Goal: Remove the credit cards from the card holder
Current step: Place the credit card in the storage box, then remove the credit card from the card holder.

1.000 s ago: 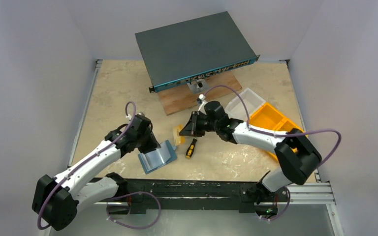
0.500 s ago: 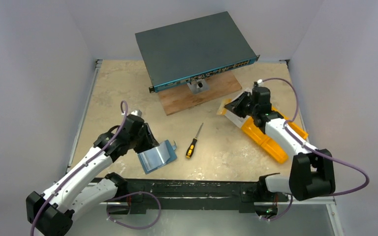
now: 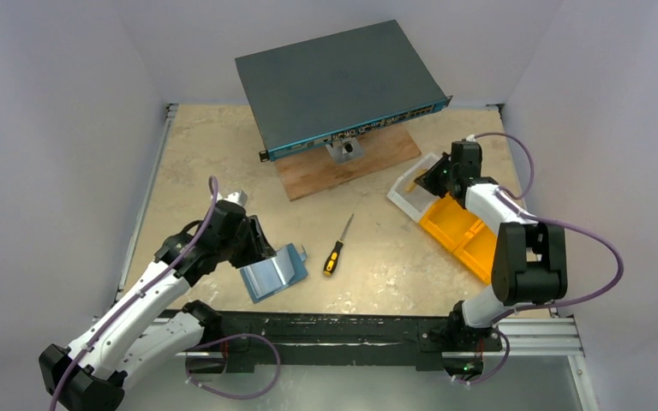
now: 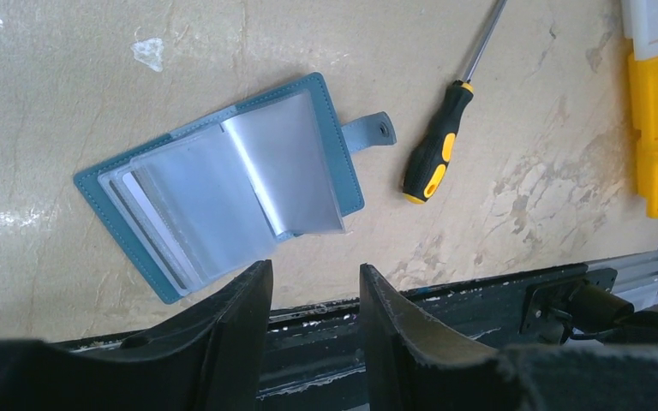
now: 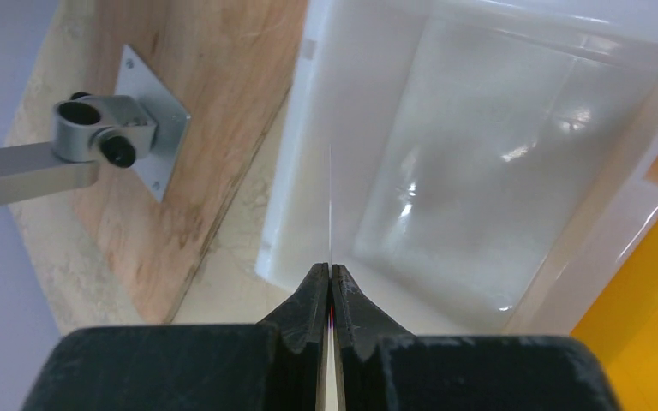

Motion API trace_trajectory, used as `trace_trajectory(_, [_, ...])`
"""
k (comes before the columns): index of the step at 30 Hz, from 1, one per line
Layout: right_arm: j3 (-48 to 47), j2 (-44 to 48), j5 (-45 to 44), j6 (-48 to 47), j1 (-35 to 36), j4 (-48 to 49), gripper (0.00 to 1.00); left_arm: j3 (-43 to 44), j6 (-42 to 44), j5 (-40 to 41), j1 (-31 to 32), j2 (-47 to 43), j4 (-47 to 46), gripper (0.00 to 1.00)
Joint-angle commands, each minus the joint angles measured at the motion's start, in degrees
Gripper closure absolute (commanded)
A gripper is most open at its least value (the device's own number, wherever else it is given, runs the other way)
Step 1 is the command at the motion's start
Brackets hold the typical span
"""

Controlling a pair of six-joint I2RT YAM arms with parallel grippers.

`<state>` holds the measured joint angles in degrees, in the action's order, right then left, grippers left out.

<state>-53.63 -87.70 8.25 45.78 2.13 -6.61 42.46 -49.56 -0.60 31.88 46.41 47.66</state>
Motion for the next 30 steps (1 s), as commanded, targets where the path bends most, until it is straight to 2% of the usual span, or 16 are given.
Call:
trace_trajectory(1, [-2.8, -2.4, -2.9, -1.3, -0.9, 0.7, 1.00, 2.5, 2.2, -1.7, -0.2, -0.3, -0.4, 0.58])
trace_trajectory(7, [-4.7, -4.9, -4.2, -1.8, -1.1, 0.2, 1.00, 2.5, 2.1, -2.5, -0.3, 0.3, -0.8, 0.58])
trace_trajectory(14, [-7.0, -5.4, -4.8, -4.1, -1.1, -2.9, 0.71, 2.1, 1.2, -2.6, -0.2, 1.0, -1.5, 0.58])
trace_trajectory(16, [-7.4, -4.7, -5.0, -4.7, -1.1, -3.8, 0.66, 1.9, 0.7, -2.6, -0.3, 1.2, -1.8, 0.58])
trace_trajectory(23, [-6.5, 0.8, -3.2, -7.7, -1.1, -6.1, 0.63, 0.8, -1.4, -1.2, -0.3, 1.9, -1.6, 0.58])
trace_trajectory(30, [-3.3, 7.4, -0.2, -10.0, 2.0, -8.3, 0.60, -0.5, -8.4, 7.0, -0.6, 1.5, 3.4, 0.56])
